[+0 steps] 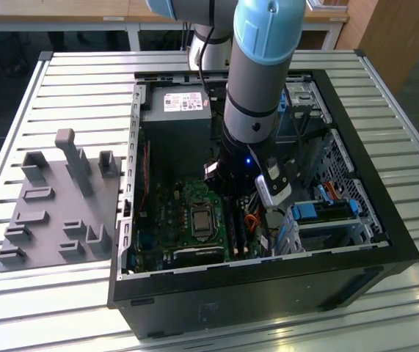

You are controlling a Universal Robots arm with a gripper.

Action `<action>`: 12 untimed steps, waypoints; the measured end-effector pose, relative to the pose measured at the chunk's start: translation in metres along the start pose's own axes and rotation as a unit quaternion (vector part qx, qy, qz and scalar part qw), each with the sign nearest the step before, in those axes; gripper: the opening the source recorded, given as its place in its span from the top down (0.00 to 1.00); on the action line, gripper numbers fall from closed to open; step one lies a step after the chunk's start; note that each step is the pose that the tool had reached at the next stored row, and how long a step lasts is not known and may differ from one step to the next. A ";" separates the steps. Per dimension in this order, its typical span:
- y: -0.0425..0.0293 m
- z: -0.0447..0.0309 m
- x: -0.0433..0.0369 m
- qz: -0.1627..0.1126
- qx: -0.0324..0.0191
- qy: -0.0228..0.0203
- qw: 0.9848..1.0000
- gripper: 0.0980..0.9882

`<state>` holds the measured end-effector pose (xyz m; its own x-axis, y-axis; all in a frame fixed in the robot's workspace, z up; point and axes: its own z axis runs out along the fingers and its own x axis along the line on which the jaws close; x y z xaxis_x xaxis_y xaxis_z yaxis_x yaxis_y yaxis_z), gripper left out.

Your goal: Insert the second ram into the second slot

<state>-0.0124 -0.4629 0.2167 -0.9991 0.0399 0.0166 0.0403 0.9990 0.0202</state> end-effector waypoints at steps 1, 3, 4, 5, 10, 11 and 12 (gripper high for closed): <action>0.0004 -0.0034 0.0000 0.000 -0.002 0.000 1.000 0.99; 0.0001 -0.0133 0.0003 0.000 0.000 0.000 1.000 0.99; 0.0002 -0.0177 0.0004 0.000 0.000 0.000 1.000 0.99; 0.0002 -0.0208 0.0004 0.000 0.000 0.000 1.000 0.99; 0.0006 -0.0329 0.0006 0.000 0.000 0.000 1.000 0.99; 0.0007 -0.0354 0.0006 0.000 0.000 0.000 1.000 0.99; 0.0008 -0.0379 0.0007 0.000 0.000 0.000 1.000 0.99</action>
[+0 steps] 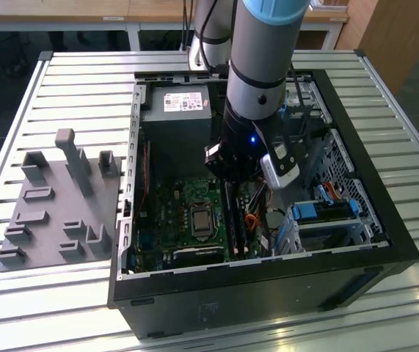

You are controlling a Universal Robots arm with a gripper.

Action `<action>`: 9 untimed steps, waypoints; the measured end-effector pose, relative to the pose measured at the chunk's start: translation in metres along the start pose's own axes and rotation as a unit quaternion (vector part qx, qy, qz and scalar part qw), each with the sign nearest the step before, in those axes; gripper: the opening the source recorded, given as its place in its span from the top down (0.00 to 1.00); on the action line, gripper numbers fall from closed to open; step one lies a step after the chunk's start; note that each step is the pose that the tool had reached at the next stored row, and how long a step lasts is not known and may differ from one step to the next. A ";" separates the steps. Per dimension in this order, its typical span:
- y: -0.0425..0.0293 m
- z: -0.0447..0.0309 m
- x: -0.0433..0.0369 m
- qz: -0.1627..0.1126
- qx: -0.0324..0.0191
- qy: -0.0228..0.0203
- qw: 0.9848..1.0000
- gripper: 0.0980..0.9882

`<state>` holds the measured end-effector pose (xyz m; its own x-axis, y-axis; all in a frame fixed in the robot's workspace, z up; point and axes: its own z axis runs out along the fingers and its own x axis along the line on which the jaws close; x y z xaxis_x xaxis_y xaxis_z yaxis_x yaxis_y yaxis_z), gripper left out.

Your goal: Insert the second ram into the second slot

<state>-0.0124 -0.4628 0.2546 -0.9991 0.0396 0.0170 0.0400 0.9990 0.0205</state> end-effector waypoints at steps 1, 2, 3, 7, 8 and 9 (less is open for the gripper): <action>0.0001 -0.0024 0.0001 0.000 0.000 0.000 1.000 0.99; 0.0001 -0.0040 0.0001 0.000 0.000 0.000 1.000 0.99; 0.0001 -0.0047 0.0001 0.000 0.000 0.000 1.000 0.99; 0.0001 -0.0047 0.0001 0.000 0.000 0.000 1.000 0.99; 0.0001 -0.0049 0.0001 0.000 0.000 0.000 1.000 0.99; 0.0001 -0.0048 0.0001 0.000 0.000 0.000 1.000 0.99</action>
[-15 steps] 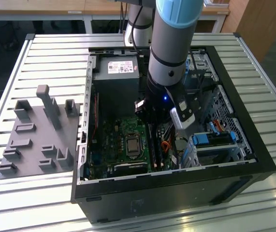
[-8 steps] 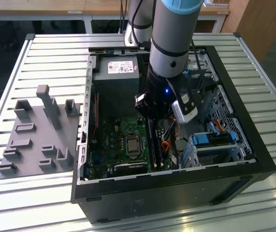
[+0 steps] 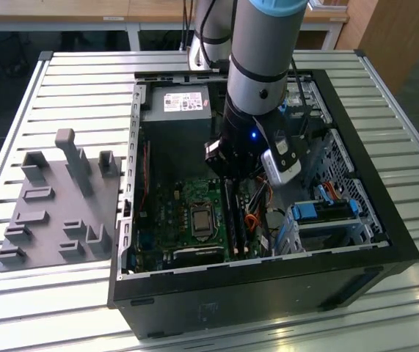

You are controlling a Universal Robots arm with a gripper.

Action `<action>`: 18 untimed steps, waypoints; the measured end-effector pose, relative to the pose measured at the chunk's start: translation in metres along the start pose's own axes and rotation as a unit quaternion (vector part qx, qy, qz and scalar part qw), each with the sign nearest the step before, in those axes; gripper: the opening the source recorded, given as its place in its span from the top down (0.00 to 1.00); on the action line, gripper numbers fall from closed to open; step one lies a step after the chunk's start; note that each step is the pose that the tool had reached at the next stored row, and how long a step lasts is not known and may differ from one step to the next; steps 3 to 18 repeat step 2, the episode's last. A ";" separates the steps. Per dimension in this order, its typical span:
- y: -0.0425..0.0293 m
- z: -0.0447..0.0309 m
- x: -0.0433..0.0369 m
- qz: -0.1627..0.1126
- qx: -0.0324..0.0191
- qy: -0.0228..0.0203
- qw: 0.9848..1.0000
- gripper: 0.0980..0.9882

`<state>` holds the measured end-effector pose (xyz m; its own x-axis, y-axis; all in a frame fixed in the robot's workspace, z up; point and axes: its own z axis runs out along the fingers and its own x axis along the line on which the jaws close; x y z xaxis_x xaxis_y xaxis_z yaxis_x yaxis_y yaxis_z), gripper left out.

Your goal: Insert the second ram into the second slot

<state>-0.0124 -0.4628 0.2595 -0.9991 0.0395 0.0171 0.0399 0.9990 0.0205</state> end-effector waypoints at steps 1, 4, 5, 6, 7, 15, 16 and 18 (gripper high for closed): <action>0.0000 0.0000 0.0000 0.000 0.000 0.000 1.000 0.99; 0.0000 -0.0001 0.0000 0.000 0.000 0.000 1.000 0.99; 0.0000 -0.0001 0.0000 0.000 0.000 0.000 1.000 0.99; 0.0000 -0.0001 0.0000 0.000 0.000 0.000 1.000 0.99; 0.0000 -0.0001 0.0000 0.000 0.000 0.000 1.000 0.99; 0.0000 -0.0001 0.0000 0.000 0.000 0.000 1.000 0.99; 0.0000 -0.0001 0.0000 0.000 0.000 0.000 1.000 0.99; 0.0000 -0.0001 0.0000 0.000 0.000 0.000 1.000 0.99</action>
